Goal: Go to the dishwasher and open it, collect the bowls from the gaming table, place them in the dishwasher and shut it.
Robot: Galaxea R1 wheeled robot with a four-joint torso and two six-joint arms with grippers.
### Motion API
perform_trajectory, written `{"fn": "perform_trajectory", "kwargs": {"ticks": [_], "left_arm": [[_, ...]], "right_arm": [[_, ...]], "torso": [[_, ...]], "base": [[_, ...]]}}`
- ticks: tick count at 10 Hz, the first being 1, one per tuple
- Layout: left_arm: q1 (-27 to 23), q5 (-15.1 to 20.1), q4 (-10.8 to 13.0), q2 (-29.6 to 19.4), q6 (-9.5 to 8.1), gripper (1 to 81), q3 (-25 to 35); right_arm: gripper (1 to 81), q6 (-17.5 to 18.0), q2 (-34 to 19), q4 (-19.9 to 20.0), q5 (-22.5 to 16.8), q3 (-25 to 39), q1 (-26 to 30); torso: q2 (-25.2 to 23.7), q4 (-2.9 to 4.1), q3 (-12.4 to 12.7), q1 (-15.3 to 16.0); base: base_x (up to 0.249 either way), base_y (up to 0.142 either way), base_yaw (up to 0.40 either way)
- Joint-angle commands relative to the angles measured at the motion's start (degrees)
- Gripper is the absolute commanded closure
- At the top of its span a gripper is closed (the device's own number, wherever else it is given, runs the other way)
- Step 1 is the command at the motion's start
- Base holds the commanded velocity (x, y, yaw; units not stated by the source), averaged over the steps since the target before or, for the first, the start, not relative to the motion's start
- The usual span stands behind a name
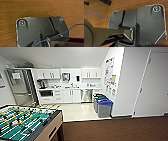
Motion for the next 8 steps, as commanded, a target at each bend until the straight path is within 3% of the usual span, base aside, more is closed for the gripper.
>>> {"fn": "perform_trajectory", "kwargs": {"ticks": [1, 8], "left_arm": [[-2.9, 2.5, 0.8, -0.8, 0.35, 1.0, 0.8], [-3.0, 2.6, 0.8, -1.0, 0.35, 1.0, 0.7]], "right_arm": [[1.0, -0.3, -0.8, -0.9, -2.5, 0.8, 2.4], [1.0, -0.4, -0.7, -1.0, -2.4, 0.9, 2.4]], "torso": [[0.0, 0.00, 0.0, 0.0], [0.0, 0.00, 0.0, 0.0]], "base": [[0.133, 0.000, 0.000], [0.133, 0.000, 0.000]]}}
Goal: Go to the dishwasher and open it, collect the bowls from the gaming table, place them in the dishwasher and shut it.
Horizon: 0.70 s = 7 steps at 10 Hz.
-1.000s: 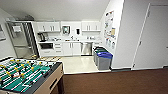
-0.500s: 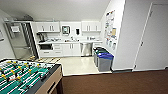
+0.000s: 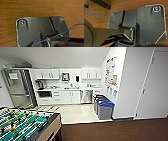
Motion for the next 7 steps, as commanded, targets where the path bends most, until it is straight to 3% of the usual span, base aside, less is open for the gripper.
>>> {"fn": "perform_trajectory", "kwargs": {"ticks": [1, 7], "left_arm": [[-2.9, 2.6, 0.7, -1.0, 0.35, 1.0, 0.8], [-2.9, 2.7, 0.7, -0.6, 0.35, 1.0, 0.8]], "right_arm": [[1.0, -0.3, -0.8, -0.9, -2.5, 0.9, 2.5], [1.0, -0.3, -1.0, -1.3, -2.5, 1.0, 2.7]], "torso": [[0.0, 0.00, 0.0, 0.0], [0.0, 0.00, 0.0, 0.0]], "base": [[0.133, 0.000, 0.000], [0.133, 0.000, 0.000]]}}
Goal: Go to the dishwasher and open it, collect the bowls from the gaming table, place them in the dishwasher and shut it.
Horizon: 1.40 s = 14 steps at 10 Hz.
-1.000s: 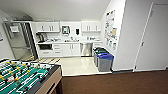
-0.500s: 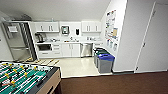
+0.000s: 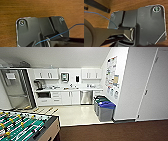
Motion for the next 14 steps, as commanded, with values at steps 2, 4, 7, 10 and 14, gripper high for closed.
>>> {"fn": "perform_trajectory", "kwargs": {"ticks": [2, 4, 7, 10, 14], "left_arm": [[-2.9, 2.6, 0.7, -0.8, 0.35, 1.0, 0.8], [-3.0, 2.5, 0.7, -0.7, 0.35, 1.0, 0.8], [-2.9, 2.5, 0.7, -0.9, 0.35, 1.0, 0.8], [-2.9, 2.5, 0.8, -1.0, 0.35, 1.0, 0.7], [-3.0, 2.5, 0.7, -1.0, 0.35, 1.0, 0.8]], "right_arm": [[1.0, -0.3, -1.0, -1.0, -2.4, 0.9, 2.7], [1.0, -0.3, -1.0, -1.0, -2.5, 1.0, 2.7], [1.0, -0.3, -1.0, -1.0, -2.4, 1.1, 2.6], [1.0, -0.2, -1.0, -0.8, -2.5, 1.6, 2.7], [1.0, -0.3, -1.2, -1.0, -2.5, 1.4, 2.7]], "torso": [[0.0, 0.00, 0.0, 0.0], [0.0, 0.00, 0.0, 0.0], [0.0, 0.00, 0.0, 0.0], [0.0, 0.00, 0.0, 0.0], [0.0, 0.00, 0.0, 0.0]], "base": [[0.133, 0.000, 0.000], [0.133, 0.000, 0.000], [0.133, 0.000, 0.000], [0.133, 0.000, 0.000], [0.129, 0.000, 0.000]]}}
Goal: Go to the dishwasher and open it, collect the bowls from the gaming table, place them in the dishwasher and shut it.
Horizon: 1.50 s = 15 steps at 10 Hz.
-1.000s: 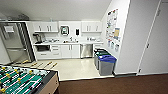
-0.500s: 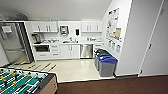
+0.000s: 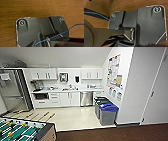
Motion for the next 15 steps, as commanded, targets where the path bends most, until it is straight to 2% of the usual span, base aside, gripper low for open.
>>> {"fn": "perform_trajectory", "kwargs": {"ticks": [1, 15], "left_arm": [[-3.0, 2.6, 0.7, -1.0, 0.35, 1.0, 0.7], [-2.9, 2.6, 0.7, -1.0, 0.35, 1.0, 0.7]], "right_arm": [[1.0, -0.3, -1.0, -1.0, -2.4, 1.0, 2.6], [1.0, -0.3, -1.0, -0.9, -2.5, 0.8, 3.0]], "torso": [[0.0, 0.00, 0.0, 0.0], [0.0, 0.00, 0.0, 0.0]], "base": [[0.127, 0.000, 0.000], [0.125, 0.000, 0.000]]}}
